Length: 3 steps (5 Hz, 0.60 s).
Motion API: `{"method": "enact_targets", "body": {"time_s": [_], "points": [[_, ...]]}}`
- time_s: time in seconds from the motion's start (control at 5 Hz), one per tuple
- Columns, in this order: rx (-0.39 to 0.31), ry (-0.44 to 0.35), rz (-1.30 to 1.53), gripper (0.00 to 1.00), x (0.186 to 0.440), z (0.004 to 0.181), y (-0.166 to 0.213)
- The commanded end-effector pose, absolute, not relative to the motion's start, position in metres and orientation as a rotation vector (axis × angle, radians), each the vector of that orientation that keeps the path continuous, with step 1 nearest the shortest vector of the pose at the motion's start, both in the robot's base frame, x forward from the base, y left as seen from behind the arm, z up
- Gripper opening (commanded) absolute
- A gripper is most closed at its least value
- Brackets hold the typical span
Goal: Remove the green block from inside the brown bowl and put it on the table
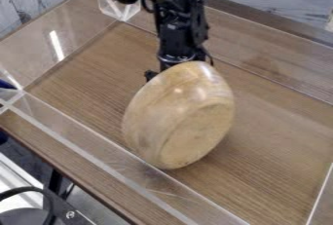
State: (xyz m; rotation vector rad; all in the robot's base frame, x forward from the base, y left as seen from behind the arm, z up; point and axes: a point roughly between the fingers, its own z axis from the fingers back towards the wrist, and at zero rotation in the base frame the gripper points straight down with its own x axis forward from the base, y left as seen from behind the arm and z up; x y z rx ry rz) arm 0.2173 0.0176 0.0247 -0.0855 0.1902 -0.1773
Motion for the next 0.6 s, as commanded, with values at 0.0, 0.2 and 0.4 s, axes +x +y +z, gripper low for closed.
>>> {"method": "enact_targets", "body": {"time_s": [0.0,0.2,0.4], "points": [[-0.084,0.174,-0.148,0.00,0.214,0.027,0.036],[-0.096,0.174,-0.086,0.00,0.203,0.024,0.060],[-0.097,0.164,-0.044,0.00,0.202,0.023,0.081]]}}
